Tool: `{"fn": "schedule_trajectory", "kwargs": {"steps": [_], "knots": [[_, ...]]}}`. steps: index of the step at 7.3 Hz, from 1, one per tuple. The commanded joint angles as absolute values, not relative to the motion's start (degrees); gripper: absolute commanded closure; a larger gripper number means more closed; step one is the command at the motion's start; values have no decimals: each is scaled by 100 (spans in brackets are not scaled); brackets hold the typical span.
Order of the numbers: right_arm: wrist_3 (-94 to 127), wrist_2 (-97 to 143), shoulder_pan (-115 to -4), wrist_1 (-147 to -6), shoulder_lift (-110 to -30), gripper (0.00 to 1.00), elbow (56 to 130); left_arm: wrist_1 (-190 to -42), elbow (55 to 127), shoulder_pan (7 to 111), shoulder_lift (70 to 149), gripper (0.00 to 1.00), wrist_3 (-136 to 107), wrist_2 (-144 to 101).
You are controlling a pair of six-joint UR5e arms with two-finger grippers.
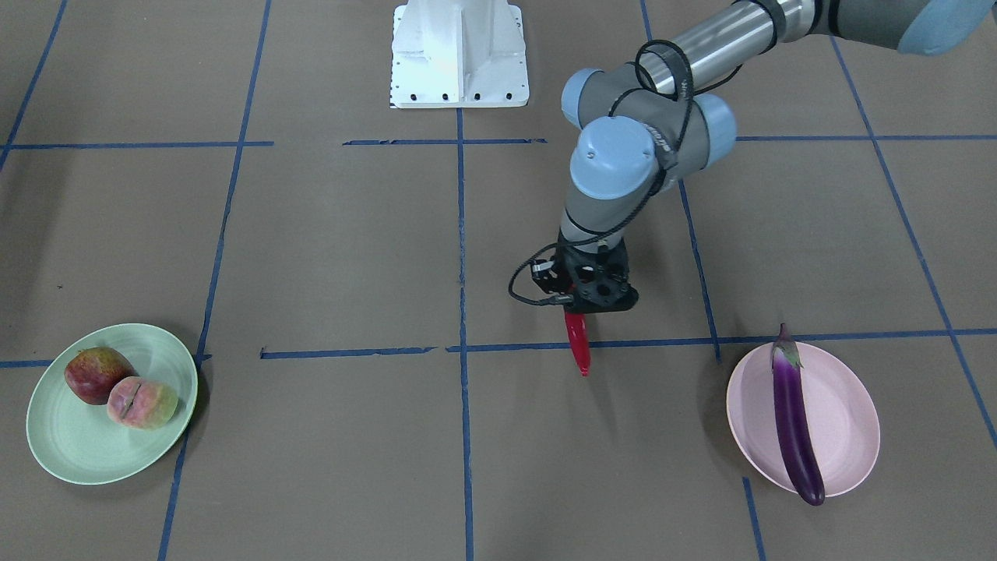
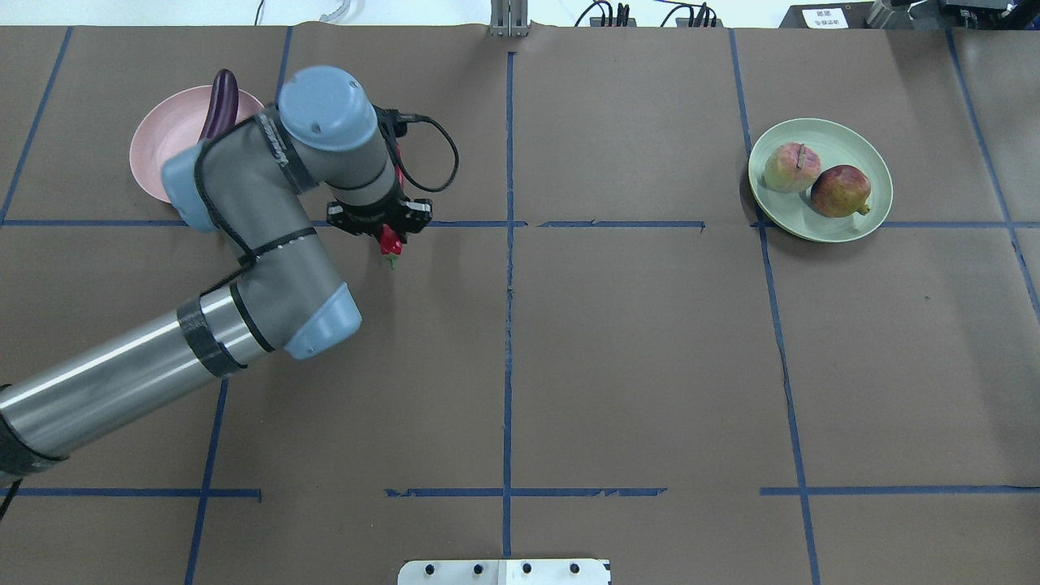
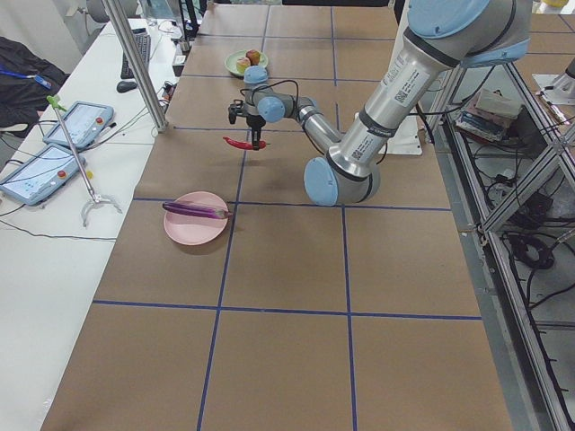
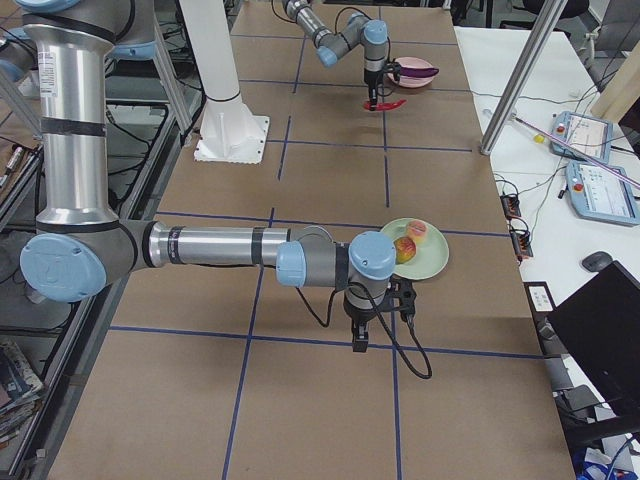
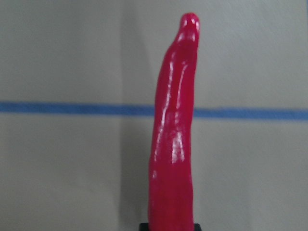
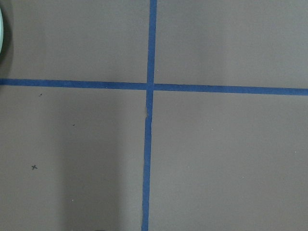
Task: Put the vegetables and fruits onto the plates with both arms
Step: 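Carry the chili pepper with the left gripper onto the pink plate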
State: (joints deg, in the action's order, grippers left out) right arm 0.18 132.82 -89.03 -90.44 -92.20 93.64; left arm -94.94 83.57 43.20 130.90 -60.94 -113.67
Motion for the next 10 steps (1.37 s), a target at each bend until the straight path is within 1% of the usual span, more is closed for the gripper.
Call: {"fn": "schedule_trajectory", "kwargs": {"steps": [1,3,4,5,6,7,9,10], "knots": [[18,13289,-8903,-9044,-9220,0,9352,-9378,8175,5506,12772,100,-4693,-11715],[26,13289,-8895,-9044,-9211,0,9352,-9404,7335,6211,12771,99,-3416,-11821],[26,13289,-8886,-9035,-9211,0,9352,-9430,6947,6397,12771,95,-2923,-11821],[26,13289,-8886,-9035,-9211,0,9352,-9465,6743,6425,12762,91,-2735,-11821],[26,13289,-8886,-9044,-9211,0,9352,-9466,6706,6407,12736,40,-2725,-11821],[26,13289,-8886,-9044,-9211,0,9352,-9683,6715,6364,12648,0,-2725,-11813],[26,13298,-8886,-9044,-9211,0,9352,-9844,6750,6320,12569,0,-2725,-11830],[26,13315,-8886,-9044,-9211,0,9360,-9783,7011,6337,12438,0,-2655,-11847]]}}
